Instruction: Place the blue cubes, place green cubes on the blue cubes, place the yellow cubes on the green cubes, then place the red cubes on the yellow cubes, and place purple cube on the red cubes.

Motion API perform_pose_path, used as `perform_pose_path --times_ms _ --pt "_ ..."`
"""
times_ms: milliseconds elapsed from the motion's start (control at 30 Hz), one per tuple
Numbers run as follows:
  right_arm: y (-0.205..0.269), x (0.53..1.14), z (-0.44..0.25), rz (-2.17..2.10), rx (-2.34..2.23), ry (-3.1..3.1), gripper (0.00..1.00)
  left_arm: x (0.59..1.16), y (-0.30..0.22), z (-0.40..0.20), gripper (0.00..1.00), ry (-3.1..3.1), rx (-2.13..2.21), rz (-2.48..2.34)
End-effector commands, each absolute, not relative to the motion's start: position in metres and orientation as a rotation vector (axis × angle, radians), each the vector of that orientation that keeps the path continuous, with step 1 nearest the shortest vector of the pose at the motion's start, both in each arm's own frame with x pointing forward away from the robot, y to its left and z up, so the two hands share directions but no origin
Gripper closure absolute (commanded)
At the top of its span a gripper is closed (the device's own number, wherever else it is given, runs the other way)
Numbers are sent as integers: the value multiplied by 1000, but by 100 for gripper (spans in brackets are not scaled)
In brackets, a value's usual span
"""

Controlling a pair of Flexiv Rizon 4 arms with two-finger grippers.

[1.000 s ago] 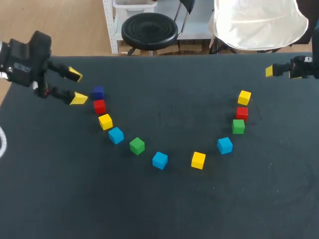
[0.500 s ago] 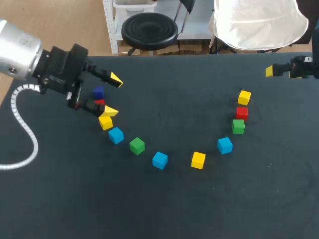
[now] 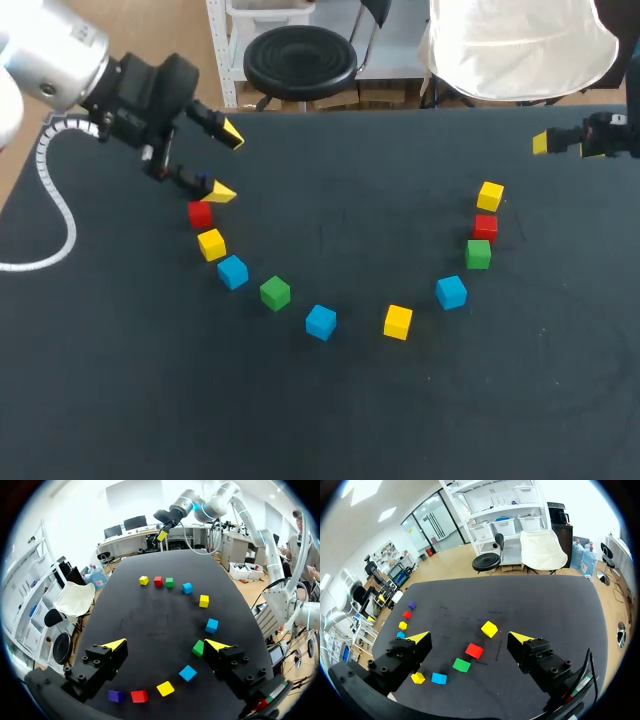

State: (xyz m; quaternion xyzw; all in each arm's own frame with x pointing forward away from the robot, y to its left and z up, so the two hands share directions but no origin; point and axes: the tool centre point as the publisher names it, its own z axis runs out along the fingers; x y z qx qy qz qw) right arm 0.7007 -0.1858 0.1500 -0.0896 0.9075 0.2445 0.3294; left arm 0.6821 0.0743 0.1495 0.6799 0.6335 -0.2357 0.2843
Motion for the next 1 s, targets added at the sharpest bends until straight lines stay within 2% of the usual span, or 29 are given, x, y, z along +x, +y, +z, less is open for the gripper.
perform_pose_path --times_ms 33,300,500,1000 --pt "-185 700 150 635 -231 2375 0 683 74 149 0 1695 1821 -632" --pt "-185 700 150 635 -231 2375 0 679 77 132 0 1745 1815 -521" --pt "-185 700 150 635 -231 2375 0 666 56 121 0 1772 1834 -508" --pt "-185 700 150 635 -231 2375 0 711 79 115 0 1887 1803 -450"
